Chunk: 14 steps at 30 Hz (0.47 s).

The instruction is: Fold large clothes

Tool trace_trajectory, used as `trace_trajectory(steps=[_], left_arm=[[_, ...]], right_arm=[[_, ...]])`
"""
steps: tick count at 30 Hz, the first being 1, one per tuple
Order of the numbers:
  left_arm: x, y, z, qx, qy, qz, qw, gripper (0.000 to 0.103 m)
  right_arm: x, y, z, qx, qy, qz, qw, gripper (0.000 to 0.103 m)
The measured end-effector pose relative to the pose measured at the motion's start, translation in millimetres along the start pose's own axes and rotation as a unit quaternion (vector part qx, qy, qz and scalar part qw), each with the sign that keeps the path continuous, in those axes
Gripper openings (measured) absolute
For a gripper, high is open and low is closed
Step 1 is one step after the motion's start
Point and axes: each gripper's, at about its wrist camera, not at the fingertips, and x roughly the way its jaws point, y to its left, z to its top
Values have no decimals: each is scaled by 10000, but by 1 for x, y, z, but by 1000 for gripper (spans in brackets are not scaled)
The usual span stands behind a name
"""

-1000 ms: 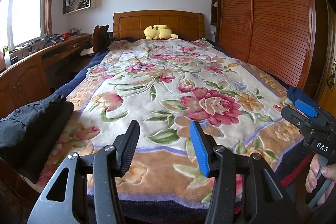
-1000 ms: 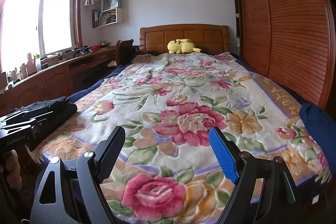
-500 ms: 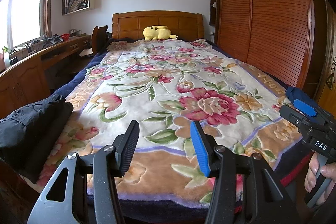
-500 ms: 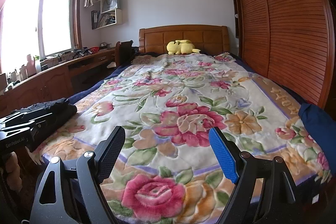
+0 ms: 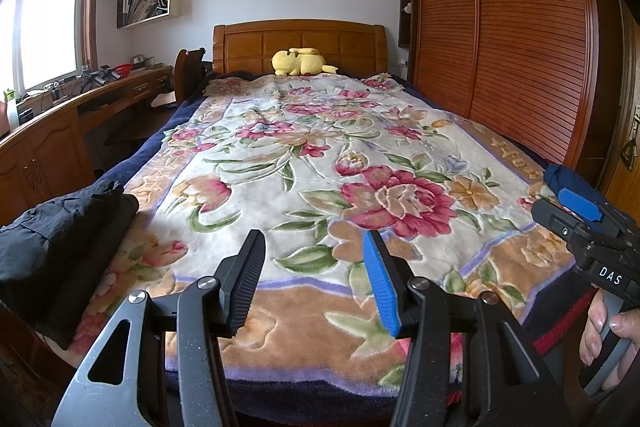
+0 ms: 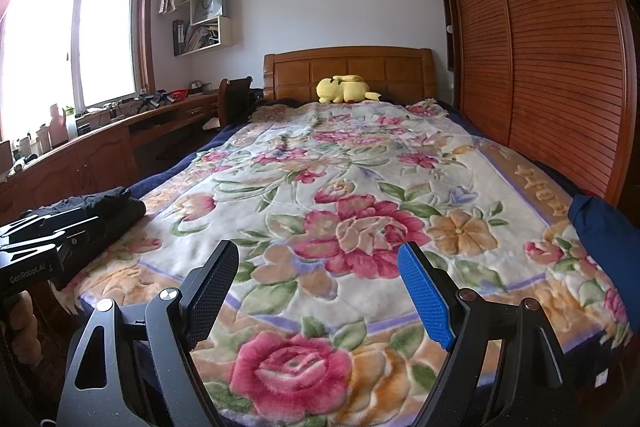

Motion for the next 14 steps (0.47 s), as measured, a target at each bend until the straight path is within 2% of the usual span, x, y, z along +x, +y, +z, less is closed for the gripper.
trace_trajectory(steps=[14], left_arm=[[0, 0, 0, -1, 5, -7, 10000, 52]], right_arm=[[2, 3, 0, 38, 2, -23, 10000, 83]])
